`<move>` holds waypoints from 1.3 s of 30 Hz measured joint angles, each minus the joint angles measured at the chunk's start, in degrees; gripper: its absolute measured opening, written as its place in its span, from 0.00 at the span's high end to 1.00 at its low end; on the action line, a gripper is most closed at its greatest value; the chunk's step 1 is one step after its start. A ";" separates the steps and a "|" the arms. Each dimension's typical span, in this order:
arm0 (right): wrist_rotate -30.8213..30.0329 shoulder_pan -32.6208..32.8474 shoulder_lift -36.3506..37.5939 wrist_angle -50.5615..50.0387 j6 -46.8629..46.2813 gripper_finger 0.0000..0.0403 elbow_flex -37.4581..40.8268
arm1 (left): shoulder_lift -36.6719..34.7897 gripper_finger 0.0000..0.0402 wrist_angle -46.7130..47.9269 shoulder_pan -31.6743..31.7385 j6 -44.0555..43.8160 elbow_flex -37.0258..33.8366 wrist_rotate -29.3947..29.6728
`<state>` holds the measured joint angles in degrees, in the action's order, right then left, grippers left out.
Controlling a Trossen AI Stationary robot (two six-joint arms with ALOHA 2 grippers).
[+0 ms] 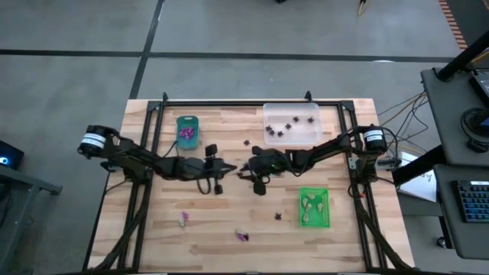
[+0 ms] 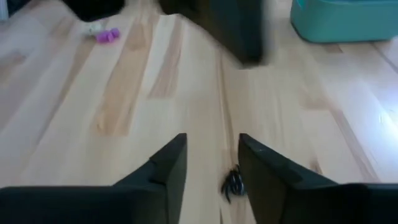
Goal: Sort Halloween decoration
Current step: Put the black spider toy into the white bin
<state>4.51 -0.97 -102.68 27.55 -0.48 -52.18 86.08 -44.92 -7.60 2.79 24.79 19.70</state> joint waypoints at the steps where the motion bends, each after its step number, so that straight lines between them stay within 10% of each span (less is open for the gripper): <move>1: 0.00 0.00 -0.28 -0.27 -0.31 0.63 -0.66 | -0.02 1.00 -3.13 -0.25 0.62 -1.29 -1.62; 7: -0.04 -0.02 -3.15 -2.57 -0.95 0.54 -4.50 | 0.20 1.00 -15.68 -1.08 -0.66 -7.38 -4.04; 39: -4.18 0.35 -6.35 -25.01 2.90 0.52 -14.19 | 7.89 1.00 -8.09 -0.96 -5.83 -7.22 2.75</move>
<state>0.33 -0.62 -109.04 2.54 2.42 -66.37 93.98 -53.01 -8.56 -3.04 17.57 22.45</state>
